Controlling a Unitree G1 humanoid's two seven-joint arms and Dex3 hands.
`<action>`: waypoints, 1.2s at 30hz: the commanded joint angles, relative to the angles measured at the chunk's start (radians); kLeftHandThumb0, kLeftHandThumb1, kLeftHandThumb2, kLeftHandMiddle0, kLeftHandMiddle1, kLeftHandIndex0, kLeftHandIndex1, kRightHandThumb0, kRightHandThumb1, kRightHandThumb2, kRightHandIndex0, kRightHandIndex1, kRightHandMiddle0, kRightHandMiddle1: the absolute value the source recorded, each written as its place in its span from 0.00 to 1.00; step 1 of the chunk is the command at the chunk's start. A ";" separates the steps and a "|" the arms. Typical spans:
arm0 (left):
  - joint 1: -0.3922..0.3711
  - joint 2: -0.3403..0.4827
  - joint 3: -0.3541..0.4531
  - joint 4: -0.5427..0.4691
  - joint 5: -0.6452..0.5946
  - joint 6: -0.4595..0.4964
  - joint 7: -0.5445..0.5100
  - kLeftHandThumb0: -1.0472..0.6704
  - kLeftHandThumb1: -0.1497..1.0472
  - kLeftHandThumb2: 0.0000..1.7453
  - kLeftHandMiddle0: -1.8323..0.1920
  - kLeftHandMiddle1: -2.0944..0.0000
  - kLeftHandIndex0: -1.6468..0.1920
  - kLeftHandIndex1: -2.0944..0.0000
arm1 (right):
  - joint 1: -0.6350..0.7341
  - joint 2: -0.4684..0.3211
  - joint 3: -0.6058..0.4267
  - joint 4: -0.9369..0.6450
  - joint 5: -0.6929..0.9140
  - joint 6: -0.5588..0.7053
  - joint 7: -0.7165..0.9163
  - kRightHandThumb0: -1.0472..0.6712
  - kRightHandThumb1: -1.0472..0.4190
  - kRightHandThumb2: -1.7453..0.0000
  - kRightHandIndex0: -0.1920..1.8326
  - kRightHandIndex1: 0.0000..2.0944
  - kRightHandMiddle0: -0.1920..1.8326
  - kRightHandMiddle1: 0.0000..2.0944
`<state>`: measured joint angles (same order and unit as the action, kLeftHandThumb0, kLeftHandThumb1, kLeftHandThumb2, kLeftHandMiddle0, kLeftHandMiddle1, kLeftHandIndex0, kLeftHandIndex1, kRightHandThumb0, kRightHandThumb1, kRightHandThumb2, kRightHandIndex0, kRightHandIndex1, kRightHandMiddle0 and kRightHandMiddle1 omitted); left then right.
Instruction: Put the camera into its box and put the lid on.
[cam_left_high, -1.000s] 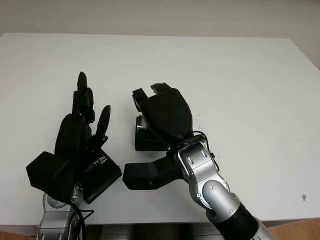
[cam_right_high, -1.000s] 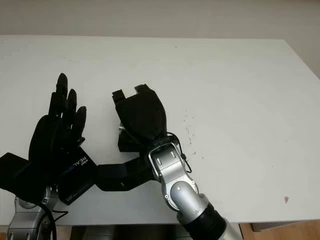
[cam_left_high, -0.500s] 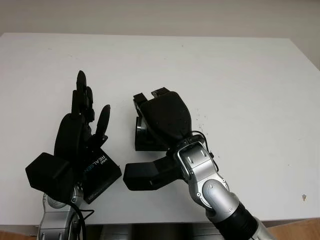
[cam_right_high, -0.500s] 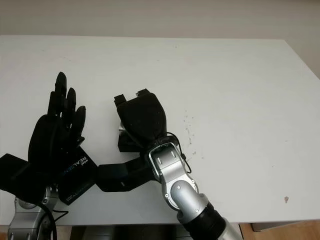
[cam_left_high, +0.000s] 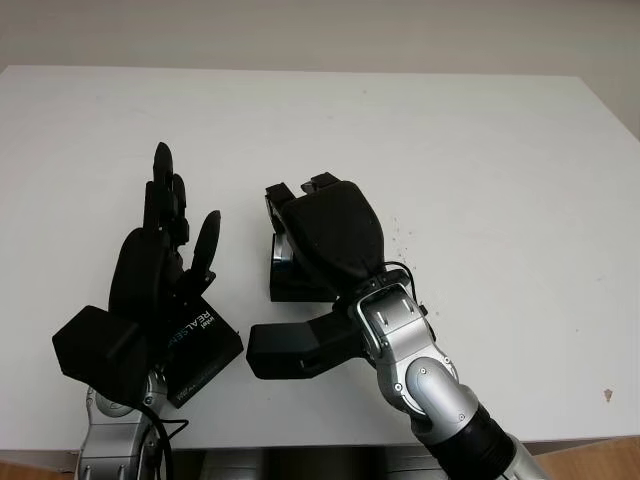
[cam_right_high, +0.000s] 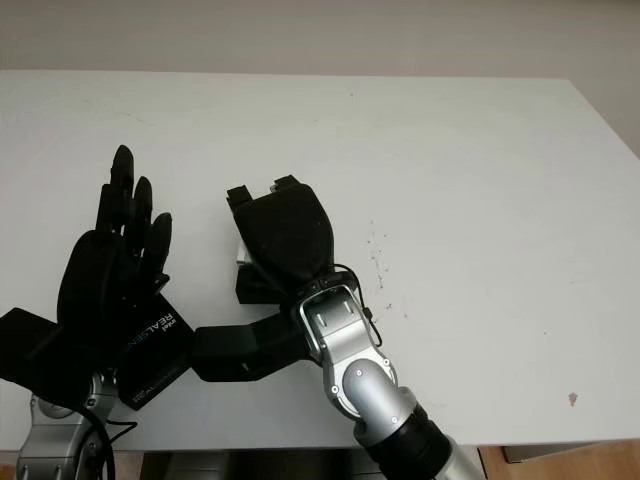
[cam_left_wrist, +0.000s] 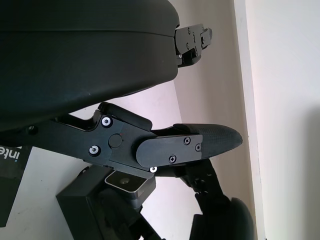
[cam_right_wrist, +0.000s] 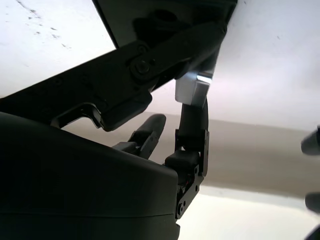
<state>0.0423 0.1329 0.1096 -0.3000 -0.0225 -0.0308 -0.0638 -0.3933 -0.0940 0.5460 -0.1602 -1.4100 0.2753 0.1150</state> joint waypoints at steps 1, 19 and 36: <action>0.010 -0.007 -0.004 0.005 0.004 -0.014 0.004 0.20 1.00 0.29 0.99 0.97 1.00 0.98 | 0.004 0.003 -0.008 0.004 0.030 -0.016 -0.035 0.40 0.12 0.97 0.38 0.30 0.44 0.62; 0.030 0.003 0.002 -0.009 0.007 -0.020 0.004 0.22 1.00 0.30 1.00 0.98 1.00 0.98 | -0.043 -0.094 -0.162 0.148 0.395 -0.183 -0.213 0.38 0.07 0.97 0.24 0.54 0.39 0.64; 0.040 0.021 0.014 -0.032 0.005 0.005 -0.005 0.22 1.00 0.29 0.99 0.97 1.00 0.98 | -0.068 -0.141 -0.486 0.354 1.157 -0.416 -0.015 0.35 0.00 0.96 0.19 0.33 0.31 0.75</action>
<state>0.0809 0.1498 0.1192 -0.3129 -0.0142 -0.0276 -0.0661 -0.4471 -0.2403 0.0737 0.1809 -0.2861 -0.1209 0.0897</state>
